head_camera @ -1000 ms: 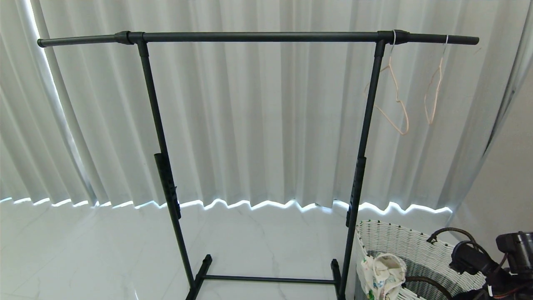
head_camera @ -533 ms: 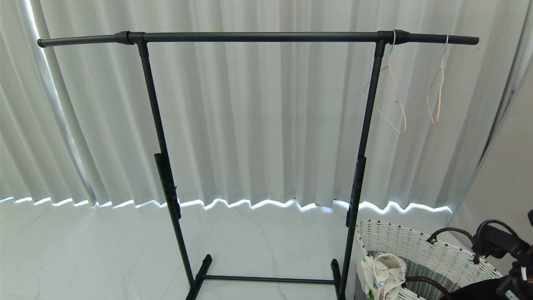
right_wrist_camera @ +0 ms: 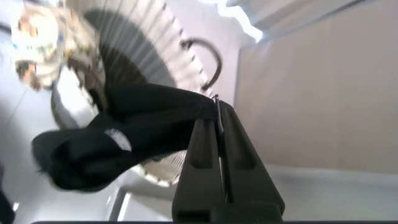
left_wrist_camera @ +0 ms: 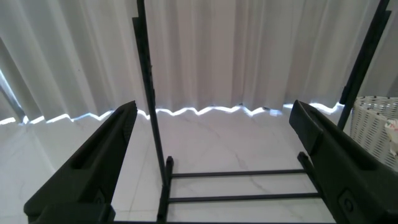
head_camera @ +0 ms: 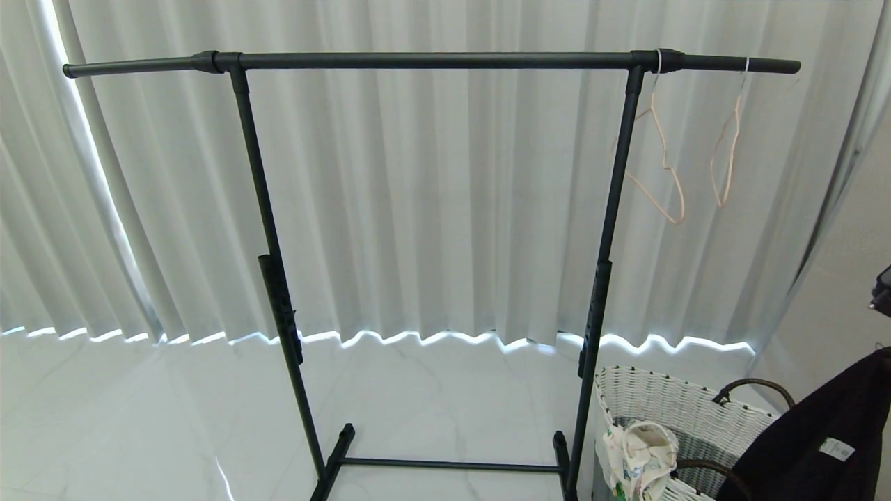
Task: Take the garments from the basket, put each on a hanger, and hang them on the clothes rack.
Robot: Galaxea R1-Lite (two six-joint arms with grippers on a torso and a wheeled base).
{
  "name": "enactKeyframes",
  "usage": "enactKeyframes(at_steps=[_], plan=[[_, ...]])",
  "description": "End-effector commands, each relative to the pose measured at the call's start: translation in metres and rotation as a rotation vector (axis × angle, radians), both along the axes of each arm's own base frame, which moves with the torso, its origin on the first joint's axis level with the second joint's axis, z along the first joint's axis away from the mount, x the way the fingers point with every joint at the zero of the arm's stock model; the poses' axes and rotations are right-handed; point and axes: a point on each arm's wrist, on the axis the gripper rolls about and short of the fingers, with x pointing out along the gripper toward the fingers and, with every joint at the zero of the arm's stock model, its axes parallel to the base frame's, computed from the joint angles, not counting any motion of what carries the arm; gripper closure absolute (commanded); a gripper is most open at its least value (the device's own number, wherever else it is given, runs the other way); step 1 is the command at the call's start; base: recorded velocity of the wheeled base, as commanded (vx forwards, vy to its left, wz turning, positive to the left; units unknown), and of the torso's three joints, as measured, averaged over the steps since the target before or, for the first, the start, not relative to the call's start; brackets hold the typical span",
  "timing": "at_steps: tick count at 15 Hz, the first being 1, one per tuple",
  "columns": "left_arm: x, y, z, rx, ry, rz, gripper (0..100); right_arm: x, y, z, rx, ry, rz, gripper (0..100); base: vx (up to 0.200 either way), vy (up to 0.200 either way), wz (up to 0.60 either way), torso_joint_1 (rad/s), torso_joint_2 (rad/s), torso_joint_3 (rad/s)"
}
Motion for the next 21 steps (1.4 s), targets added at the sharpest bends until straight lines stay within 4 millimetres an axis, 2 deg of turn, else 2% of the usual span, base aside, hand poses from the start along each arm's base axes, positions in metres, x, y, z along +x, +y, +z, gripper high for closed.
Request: enactKeyframes(at_steps=[1, 4, 11, 21], plan=[[0.0, 0.0, 0.0, 0.0, 0.0, 0.0, 0, -0.005, 0.002, 0.006, 0.001, -0.033, 0.02, 100, -0.2, 0.0, 0.0, 0.012, 0.0, -0.007], [0.0, 0.0, 0.0, 0.0, 0.0, 0.0, 0, -0.004, 0.006, 0.005, 0.0, -0.024, 0.042, 100, -0.2, 0.0, 0.0, 0.002, 0.0, 0.001], [0.0, 0.0, 0.0, 0.0, 0.0, 0.001, 0, -0.001, 0.015, 0.003, -0.004, -0.01, 0.102, 100, 0.0, 0.0, 0.0, 0.0, 0.0, 0.0], [0.0, 0.0, 0.0, -0.001, 0.0, 0.0, 0, 0.01, 0.029, 0.002, 0.014, 0.009, 0.173, 100, 0.0, 0.2, 0.0, 0.001, 0.0, 0.002]])
